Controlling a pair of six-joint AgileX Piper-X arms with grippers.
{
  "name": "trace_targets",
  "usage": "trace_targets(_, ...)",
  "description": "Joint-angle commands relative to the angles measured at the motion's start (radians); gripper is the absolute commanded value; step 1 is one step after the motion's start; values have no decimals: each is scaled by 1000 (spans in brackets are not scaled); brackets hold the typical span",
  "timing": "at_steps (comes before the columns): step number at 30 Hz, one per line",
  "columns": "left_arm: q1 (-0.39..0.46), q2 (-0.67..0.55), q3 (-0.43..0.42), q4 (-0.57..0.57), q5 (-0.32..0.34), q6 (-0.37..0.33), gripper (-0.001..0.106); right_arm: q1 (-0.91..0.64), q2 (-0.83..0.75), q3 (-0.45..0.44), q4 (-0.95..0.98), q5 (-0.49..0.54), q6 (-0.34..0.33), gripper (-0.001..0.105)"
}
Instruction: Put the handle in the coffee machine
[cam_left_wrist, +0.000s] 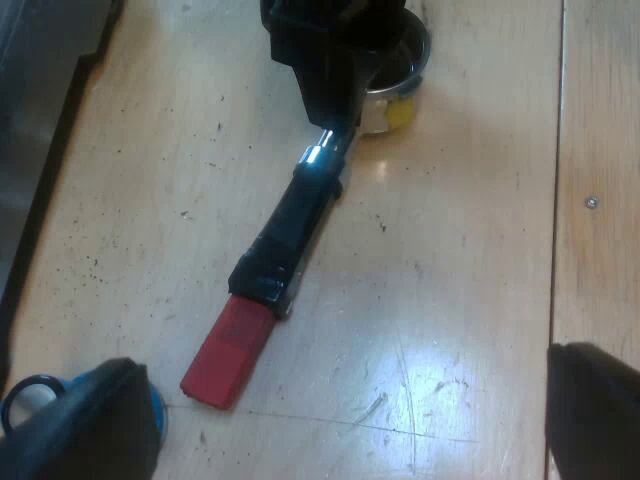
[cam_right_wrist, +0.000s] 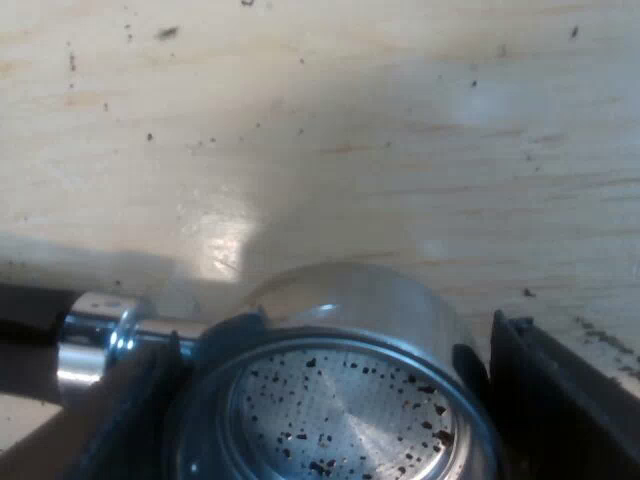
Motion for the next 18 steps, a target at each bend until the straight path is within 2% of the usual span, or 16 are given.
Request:
trace_targets(1, -5, -1, 3, -3, 5, -9, 80, -7, -7, -2, 21, 0, -3, 14)
trace_targets(3, -5, -1, 3, -15, 5, -9, 80, -7, -9, -2, 21, 0, -10, 0)
trace_targets(8, -5, -1, 3, 5, -4, -5, 80, -7, -31, -14, 21, -8, -17, 0)
trace_targets(11, -5, -1, 3, 10, -4, 37, 80, -7, -63, -34, 48, -15, -21, 0)
trace_targets(18, -5, 32, 3, 10, -1, 71, 80, -7, -86, -102, 178, -20, -138, 0)
